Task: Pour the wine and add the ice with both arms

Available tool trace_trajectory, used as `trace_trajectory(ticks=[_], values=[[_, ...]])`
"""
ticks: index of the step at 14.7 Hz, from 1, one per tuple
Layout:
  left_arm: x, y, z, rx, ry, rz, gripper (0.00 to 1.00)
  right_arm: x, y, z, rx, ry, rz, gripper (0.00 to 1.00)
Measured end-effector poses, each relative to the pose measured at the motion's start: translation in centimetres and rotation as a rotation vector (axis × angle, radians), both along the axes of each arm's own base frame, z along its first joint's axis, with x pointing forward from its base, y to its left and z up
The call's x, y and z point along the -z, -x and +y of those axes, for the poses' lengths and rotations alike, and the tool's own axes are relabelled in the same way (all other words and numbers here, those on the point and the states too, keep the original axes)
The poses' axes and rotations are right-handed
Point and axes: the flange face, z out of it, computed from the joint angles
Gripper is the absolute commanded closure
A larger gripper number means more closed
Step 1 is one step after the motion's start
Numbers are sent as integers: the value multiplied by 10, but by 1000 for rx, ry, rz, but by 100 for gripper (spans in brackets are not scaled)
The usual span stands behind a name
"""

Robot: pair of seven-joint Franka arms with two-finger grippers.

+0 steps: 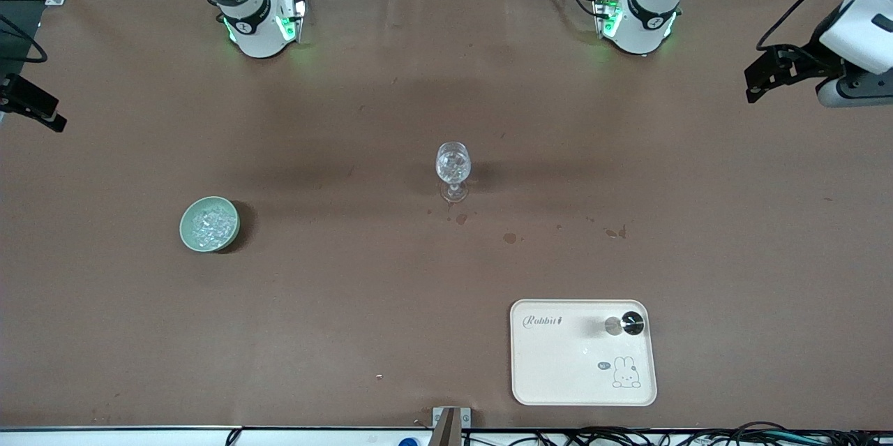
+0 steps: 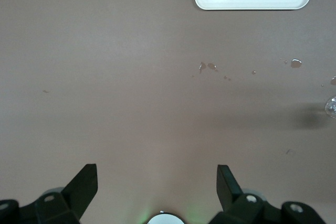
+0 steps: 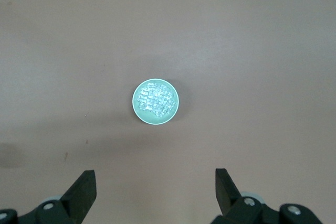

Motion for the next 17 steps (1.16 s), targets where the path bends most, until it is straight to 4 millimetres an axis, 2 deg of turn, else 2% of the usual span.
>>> trace_trajectory(ticks=[6, 9, 12, 17], values=[[8, 26, 0, 3, 12, -23, 0, 8, -1, 4, -35, -3, 38, 0], [10, 27, -1, 0, 30, -19, 0, 19, -4, 13, -105, -6, 67, 0], [13, 26, -1, -5, 49, -14, 0, 29, -5, 32, -148, -8, 90, 0], [18, 19, 0, -7, 53, -32, 0, 30, -5, 32, -150, -8, 90, 0]])
